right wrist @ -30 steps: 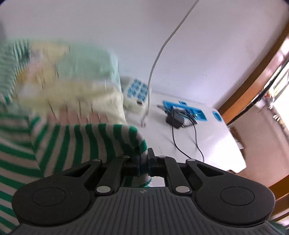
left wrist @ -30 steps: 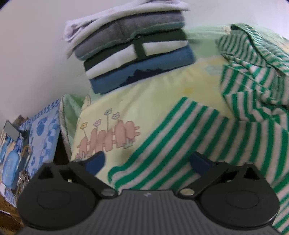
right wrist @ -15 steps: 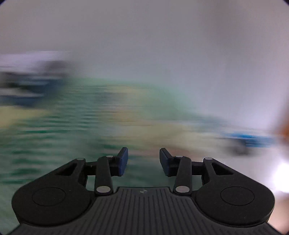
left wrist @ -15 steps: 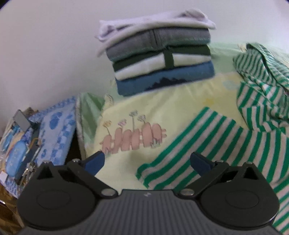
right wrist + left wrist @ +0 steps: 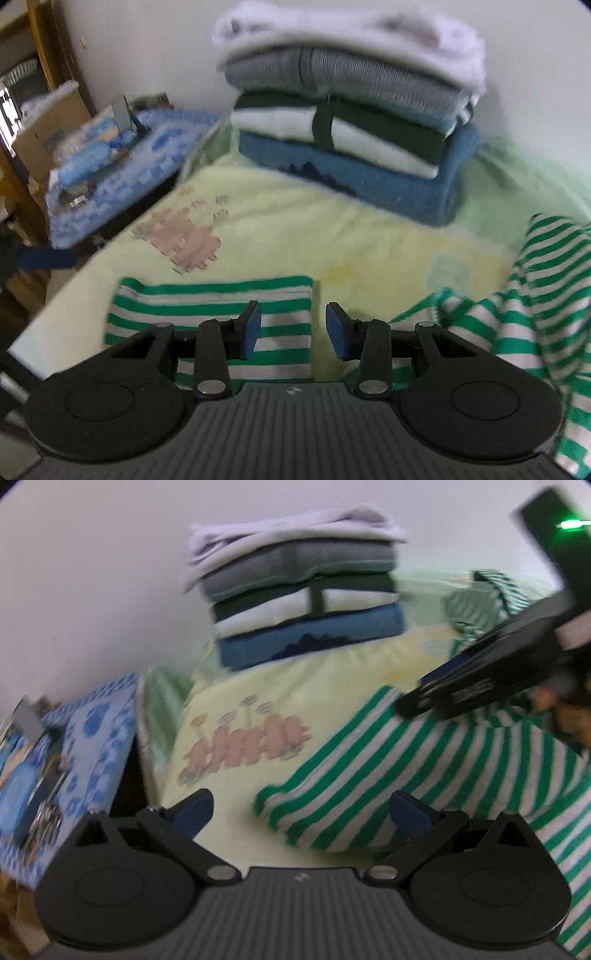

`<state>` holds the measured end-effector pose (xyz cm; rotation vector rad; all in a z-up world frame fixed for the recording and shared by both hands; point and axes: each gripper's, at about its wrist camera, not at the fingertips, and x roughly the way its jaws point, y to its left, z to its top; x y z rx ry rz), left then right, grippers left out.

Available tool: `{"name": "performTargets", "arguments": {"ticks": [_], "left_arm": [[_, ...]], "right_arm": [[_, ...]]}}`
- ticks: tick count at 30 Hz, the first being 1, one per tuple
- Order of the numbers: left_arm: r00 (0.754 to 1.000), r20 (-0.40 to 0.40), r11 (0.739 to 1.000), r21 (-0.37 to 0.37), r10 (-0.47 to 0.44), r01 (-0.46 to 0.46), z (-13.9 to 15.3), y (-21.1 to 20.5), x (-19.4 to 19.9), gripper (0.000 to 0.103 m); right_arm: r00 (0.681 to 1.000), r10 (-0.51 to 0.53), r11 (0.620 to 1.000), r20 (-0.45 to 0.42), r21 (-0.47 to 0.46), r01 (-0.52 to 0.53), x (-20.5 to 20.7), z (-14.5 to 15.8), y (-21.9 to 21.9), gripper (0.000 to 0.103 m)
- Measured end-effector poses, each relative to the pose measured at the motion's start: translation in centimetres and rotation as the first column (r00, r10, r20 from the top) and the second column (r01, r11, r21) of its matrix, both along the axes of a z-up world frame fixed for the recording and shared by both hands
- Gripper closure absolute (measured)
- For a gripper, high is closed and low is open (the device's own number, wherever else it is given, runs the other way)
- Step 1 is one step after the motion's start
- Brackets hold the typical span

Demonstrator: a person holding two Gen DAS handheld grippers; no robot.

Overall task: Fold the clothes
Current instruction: 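Grasp the striped shirt edge with the left gripper while the right gripper holds the sleeve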

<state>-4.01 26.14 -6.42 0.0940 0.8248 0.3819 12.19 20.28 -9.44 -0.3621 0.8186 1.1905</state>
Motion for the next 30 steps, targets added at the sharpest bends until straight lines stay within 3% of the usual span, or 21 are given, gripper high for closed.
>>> {"name": "performTargets", "arguments": {"ticks": [1,2,7,14,15,16,17,18,19,21,22,23,27,30], "left_arm": [[0.999,-0.004,0.999,0.011,-0.034,0.034,0.0,0.0,0.3,0.001],[0.998,-0.009,0.997,0.021,-0.069,0.070,0.0,0.0,0.6,0.001],[0.958,-0.050,0.958,0.045,-0.281,0.284,0.3,-0.4,3.3,0.001],[0.859,-0.077,0.862,-0.029,-0.506,0.506,0.3,-0.8,7.1,0.004],[0.849,-0.080,0.853,-0.045,-0.522,0.520,0.2,-1.1,7.3,0.017],[0.838,-0.088,0.843,-0.060,-0.538,0.535,0.1,-1.4,7.4,0.041],[0.829,-0.100,0.835,-0.066,-0.550,0.546,0.0,-1.8,7.5,0.056],[0.830,-0.112,0.837,-0.057,-0.546,0.544,-0.1,-2.1,7.5,0.083],[0.837,-0.123,0.845,-0.040,-0.533,0.533,-0.2,-2.3,7.5,0.093],[0.852,-0.133,0.860,-0.001,-0.506,0.510,-0.4,-2.7,7.4,0.093],[0.867,-0.119,0.871,0.024,-0.484,0.490,-0.2,-2.6,7.2,0.094],[0.885,-0.101,0.886,0.053,-0.455,0.461,0.1,-2.4,7.0,0.094],[0.958,-0.023,0.954,0.080,-0.287,0.288,2.2,0.9,7.0,0.094],[0.988,0.000,0.986,0.060,-0.153,0.153,3.4,4.4,7.1,0.094]], "right_arm": [[1.000,-0.001,1.000,0.003,0.002,0.001,-0.4,0.1,-0.4,0.074],[1.000,0.013,1.000,-0.007,0.002,-0.013,-0.5,0.3,-0.3,0.102],[0.997,0.066,0.991,-0.028,0.123,-0.062,-0.6,2.4,-1.9,0.101],[0.986,0.167,0.950,-0.013,0.271,-0.157,-1.4,6.2,-5.2,0.101],[0.984,0.178,0.944,-0.011,0.284,-0.168,-1.6,6.6,-5.5,0.101],[0.982,0.189,0.938,-0.009,0.296,-0.178,-1.8,7.0,-5.7,0.101],[0.982,0.188,0.936,-0.006,0.303,-0.178,-2.1,7.2,-5.9,0.101],[0.984,0.179,0.937,-0.015,0.307,-0.165,-2.1,7.3,-6.1,0.101],[0.985,0.169,0.938,-0.025,0.310,-0.153,-2.2,7.3,-6.3,0.100],[0.990,0.128,0.939,-0.055,0.327,-0.104,-2.0,7.4,-7.2,0.087],[0.995,0.063,0.939,-0.080,0.343,-0.032,-1.5,7.4,-8.0,0.063],[0.995,-0.005,0.933,-0.104,0.357,0.042,-0.9,7.4,-9.1,0.050],[0.952,-0.231,0.880,-0.200,0.374,0.292,1.4,7.2,-15.2,0.051],[0.909,-0.348,0.850,-0.229,0.333,0.409,2.4,6.7,-19.3,0.052]]}}
